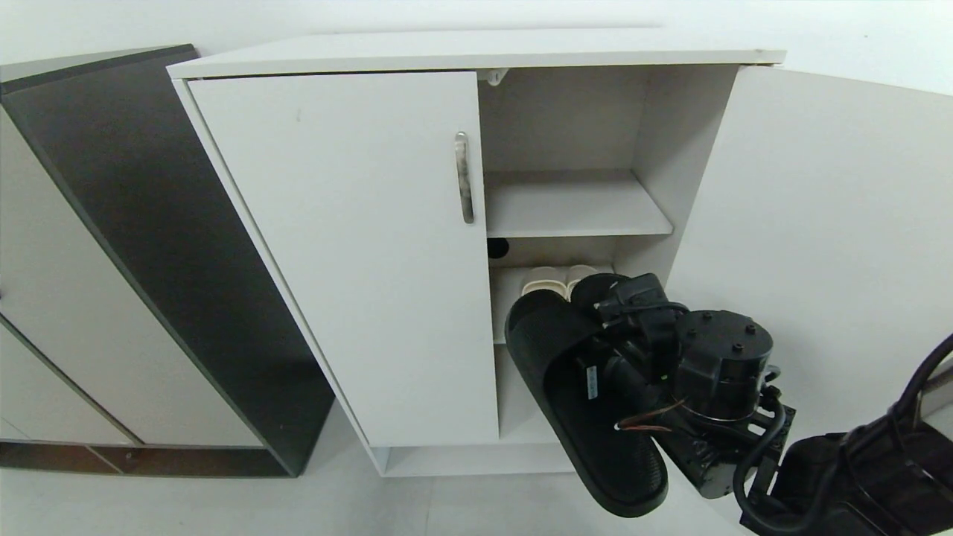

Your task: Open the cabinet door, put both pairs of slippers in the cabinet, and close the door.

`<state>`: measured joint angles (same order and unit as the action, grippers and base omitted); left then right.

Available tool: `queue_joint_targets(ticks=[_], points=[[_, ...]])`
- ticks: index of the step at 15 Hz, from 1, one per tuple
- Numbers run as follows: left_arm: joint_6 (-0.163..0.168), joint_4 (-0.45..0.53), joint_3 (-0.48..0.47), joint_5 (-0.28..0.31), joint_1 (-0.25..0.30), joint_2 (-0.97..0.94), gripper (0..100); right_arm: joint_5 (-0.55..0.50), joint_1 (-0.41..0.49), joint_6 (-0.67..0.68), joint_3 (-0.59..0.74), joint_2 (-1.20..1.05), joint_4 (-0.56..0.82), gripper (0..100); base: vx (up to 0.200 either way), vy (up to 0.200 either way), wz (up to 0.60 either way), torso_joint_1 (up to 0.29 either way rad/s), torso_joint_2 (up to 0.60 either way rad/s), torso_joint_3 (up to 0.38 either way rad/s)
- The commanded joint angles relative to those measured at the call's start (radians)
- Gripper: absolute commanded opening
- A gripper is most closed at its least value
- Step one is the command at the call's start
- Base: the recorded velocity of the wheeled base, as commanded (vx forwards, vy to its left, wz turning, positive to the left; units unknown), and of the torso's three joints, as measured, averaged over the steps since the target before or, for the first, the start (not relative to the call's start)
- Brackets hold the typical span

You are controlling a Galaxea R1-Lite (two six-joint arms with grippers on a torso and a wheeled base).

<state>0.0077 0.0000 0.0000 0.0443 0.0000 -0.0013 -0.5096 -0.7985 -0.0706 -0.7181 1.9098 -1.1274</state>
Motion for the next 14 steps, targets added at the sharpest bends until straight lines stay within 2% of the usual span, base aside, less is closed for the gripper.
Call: queue_joint_targets(ticks=[1, 3, 4, 6, 7, 9, 14], points=[[0.000, 0.000, 0.000, 0.000, 0.000, 0.001, 0, -0.073, -0.024, 0.051, -0.106, -0.021, 0.158, 0, 0.000, 0.000, 0.00, 0.000, 0.00, 0.000], [0.000, 0.000, 0.000, 0.000, 0.002, 0.001, 0, -0.098, -0.064, 0.183, -0.235, -0.090, 0.466, 0, 0.000, 0.000, 0.00, 0.000, 0.00, 0.000], [0.002, 0.000, 0.000, 0.000, 0.002, 0.001, 0, -0.130, -0.080, 0.247, -0.323, -0.124, 0.655, 0, 0.000, 0.000, 0.00, 0.000, 0.00, 0.000], [0.002, 0.000, 0.000, 0.000, 0.000, 0.001, 0, -0.233, -0.108, 0.374, -0.538, -0.126, 0.905, 0, 0.000, 0.000, 0.00, 0.000, 0.00, 0.000], [0.002, 0.000, 0.000, 0.000, 0.000, 0.001, 0, -0.290, -0.113, 0.385, -0.603, -0.110, 0.962, 0, 0.000, 0.000, 0.00, 0.000, 0.00, 0.000], [0.002, 0.000, 0.000, 0.000, 0.002, 0.001, 0, -0.360, -0.113, 0.376, -0.667, -0.075, 0.971, 0, 0.000, 0.000, 0.00, 0.000, 0.00, 0.000], [0.002, 0.000, 0.000, 0.000, 0.000, 0.001, 0, -0.363, -0.111, 0.350, -0.676, -0.067, 0.971, 0, 0.000, 0.000, 0.00, 0.000, 0.00, 0.000]])
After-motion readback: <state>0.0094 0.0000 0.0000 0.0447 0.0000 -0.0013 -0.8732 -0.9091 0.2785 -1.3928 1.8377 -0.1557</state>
